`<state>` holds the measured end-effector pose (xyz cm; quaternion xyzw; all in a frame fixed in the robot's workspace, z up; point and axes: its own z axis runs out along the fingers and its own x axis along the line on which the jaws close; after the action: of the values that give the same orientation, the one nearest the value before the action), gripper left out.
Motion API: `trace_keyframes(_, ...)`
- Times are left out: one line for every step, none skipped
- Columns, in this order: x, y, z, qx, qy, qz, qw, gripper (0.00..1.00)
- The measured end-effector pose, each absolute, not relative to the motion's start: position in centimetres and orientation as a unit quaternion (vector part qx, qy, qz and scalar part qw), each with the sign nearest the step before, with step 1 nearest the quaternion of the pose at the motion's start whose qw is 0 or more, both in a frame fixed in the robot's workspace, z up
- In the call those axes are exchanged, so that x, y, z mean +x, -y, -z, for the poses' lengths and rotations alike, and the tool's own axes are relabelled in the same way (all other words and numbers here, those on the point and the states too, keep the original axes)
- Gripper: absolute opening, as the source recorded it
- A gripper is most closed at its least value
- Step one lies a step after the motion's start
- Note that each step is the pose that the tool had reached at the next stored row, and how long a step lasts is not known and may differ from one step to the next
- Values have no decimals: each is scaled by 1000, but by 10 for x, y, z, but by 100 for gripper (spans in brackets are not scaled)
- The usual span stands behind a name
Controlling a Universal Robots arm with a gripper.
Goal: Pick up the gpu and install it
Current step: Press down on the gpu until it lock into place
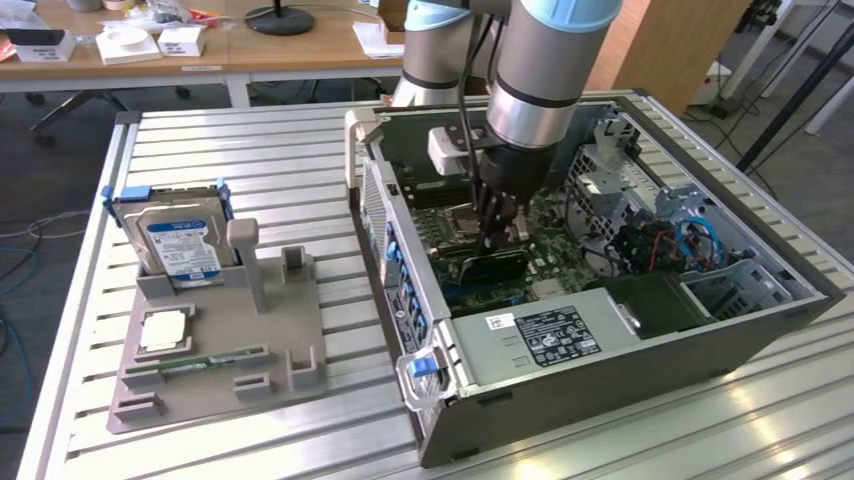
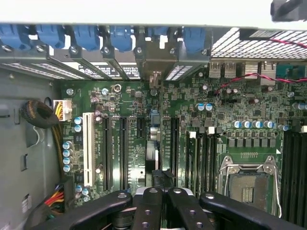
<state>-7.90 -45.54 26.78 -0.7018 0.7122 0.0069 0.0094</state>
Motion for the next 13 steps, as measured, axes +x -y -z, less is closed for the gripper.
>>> trace_keyframes(-79, 455, -270, -702, -712, -7, 9, 10)
trace_keyframes(-79, 455, -271, -702, -712, -7, 9, 10)
trace_keyframes(-79, 455, -273, -702, -712, -7, 9, 10)
trace_keyframes(-79, 455, -278, -702, -712, -7, 9, 10)
trace_keyframes(-79, 455, -280, -702, -712, -7, 9, 10)
trace_keyframes(-79, 455, -283, -702, -712, -7, 9, 10)
trace_keyframes(-79, 455, -285, -702, -712, -7, 9, 10)
trace_keyframes(-79, 455, -288, -702, -712, -7, 9, 10)
trace_keyframes(-79, 455, -291, -702, -712, -7, 9, 10)
trace_keyframes(-79, 455, -293, -702, -712, -7, 9, 10)
trace_keyframes(-79, 455, -296, -702, -712, -7, 9, 10)
trace_keyframes(-79, 455, -300, -702, -712, -7, 9, 10)
trace_keyframes(-79, 455, -303, -702, -712, -7, 9, 10)
